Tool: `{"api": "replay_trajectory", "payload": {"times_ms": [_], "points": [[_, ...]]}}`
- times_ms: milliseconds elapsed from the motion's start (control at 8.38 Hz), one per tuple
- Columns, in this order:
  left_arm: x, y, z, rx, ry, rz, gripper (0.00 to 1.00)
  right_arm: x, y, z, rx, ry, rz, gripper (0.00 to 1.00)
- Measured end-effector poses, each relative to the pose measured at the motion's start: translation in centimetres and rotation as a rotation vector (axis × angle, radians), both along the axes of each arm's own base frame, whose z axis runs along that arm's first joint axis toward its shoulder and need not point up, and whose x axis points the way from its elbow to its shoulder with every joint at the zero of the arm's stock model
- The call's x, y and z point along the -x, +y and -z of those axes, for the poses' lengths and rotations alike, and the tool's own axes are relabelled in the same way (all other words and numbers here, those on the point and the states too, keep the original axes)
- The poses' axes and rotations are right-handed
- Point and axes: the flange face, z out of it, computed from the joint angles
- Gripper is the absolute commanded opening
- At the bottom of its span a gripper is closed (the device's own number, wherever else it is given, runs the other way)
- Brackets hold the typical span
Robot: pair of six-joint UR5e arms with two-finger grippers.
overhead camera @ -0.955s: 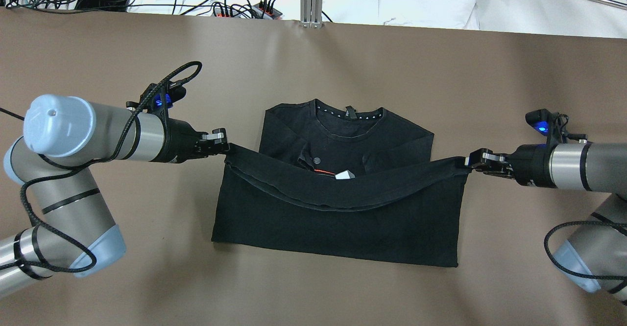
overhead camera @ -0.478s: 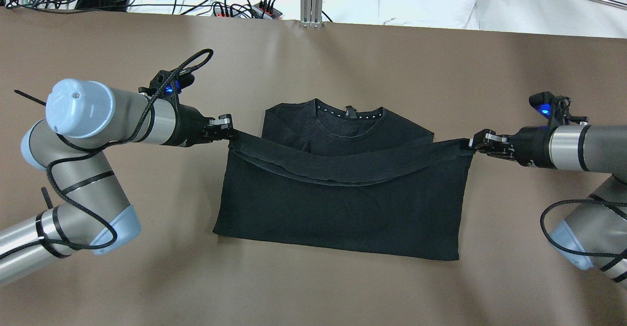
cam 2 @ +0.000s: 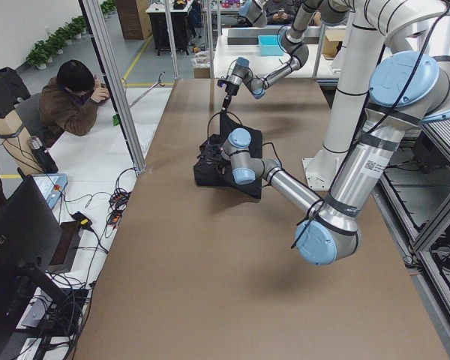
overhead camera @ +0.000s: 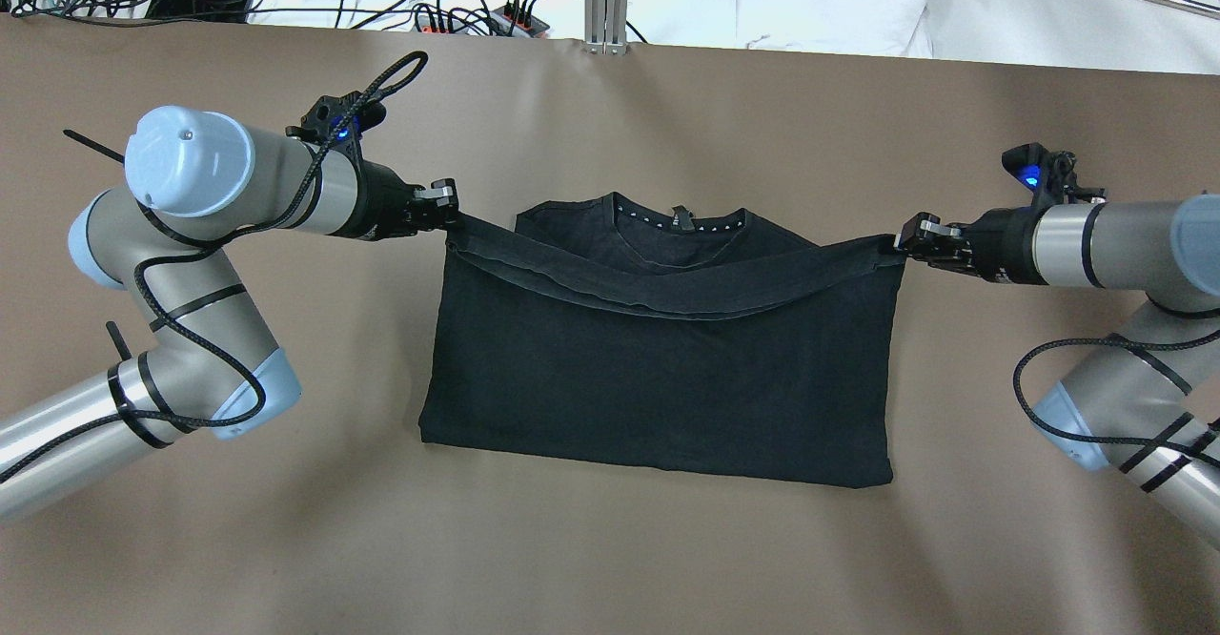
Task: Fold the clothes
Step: 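Lift the hem with both grippers and fold it toward the collar, then release the hem and raise both grippers above the folded shirt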
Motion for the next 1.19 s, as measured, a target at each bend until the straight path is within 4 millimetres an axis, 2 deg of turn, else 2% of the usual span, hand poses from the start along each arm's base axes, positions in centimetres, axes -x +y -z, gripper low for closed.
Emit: {"api": "replay_trajectory", "payload": {"times_ms": [478,716,1194], "points": [[-0.9,-2.3,-3.1,0.009,-0.072,0.009,0.00,-0.7,-1.6,-2.4,0.035,0.033,-0.045,0.00],[-0.6,-3.1,-3.6,0.004,-0.091,0.020,0.00,-1.2,-2.3,-3.3,0.041,0.048,-0.057,0.00],[-0.5,-4.1,0.1,-0.012,-0.055,0.036,0.00,-0.5,-3.6,-0.8,0.033,0.033,-0.053,0.00]]}}
